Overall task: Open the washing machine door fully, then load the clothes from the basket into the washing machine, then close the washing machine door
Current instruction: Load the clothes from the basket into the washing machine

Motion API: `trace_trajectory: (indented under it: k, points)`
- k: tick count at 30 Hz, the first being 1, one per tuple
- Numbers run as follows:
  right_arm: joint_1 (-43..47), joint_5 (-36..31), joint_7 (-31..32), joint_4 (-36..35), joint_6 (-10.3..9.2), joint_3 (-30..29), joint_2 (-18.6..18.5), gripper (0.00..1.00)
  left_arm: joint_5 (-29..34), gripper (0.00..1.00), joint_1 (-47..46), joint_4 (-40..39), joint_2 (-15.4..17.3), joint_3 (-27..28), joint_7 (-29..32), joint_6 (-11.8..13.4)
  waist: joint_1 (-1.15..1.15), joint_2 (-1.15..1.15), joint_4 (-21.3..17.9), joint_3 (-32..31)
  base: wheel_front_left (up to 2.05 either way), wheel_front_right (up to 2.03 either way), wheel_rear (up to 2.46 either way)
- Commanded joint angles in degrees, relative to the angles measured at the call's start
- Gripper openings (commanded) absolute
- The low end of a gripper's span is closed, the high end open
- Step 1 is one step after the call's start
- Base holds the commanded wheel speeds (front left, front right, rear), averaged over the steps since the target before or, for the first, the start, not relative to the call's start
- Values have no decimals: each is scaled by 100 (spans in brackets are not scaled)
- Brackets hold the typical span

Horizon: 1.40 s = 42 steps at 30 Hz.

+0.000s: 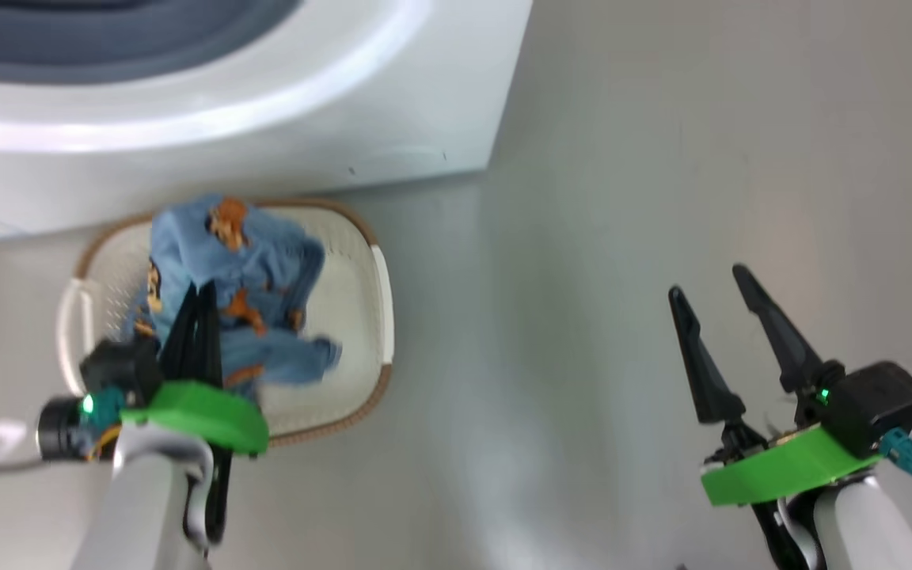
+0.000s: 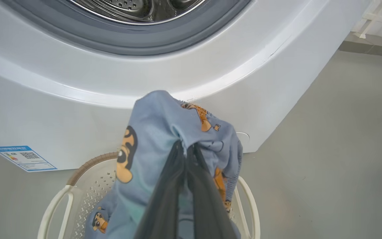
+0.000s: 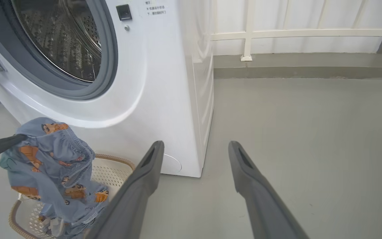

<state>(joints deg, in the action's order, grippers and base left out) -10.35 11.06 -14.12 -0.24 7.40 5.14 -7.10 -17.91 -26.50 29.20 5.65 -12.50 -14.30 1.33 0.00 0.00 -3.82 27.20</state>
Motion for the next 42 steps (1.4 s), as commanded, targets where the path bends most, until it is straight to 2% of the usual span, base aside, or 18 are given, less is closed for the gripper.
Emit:
trace_trajectory:
  k: [1, 13, 22, 31, 42]
  points:
    - [213, -54, 28, -98, 9, 119, 5, 100, 134, 0, 302, -351, 147, 245, -70, 47, 0, 0, 218, -675, 0, 0, 0]
    - [830, -208, 238, -93, 9, -48, 83, 100, 347, 0, 1639, -1512, 257, 476, -70, 49, 0, 0, 376, -1688, 0, 0, 0]
    - [1280, -318, 413, -222, 9, -166, 170, 100, 305, 0, 2405, -2268, 388, 526, 170, 225, 0, 0, 381, -2313, 0, 0, 0]
    - [1561, -382, 581, -456, 9, -248, 238, 100, 241, 0, 2806, -2842, 451, 515, 441, 322, 0, 0, 410, -2587, 0, 0, 0]
    - [1756, -448, 666, -574, 9, -320, 313, 100, 174, 0, 2996, -3043, 499, 521, 561, 400, 0, 0, 399, -2739, 0, 0, 0]
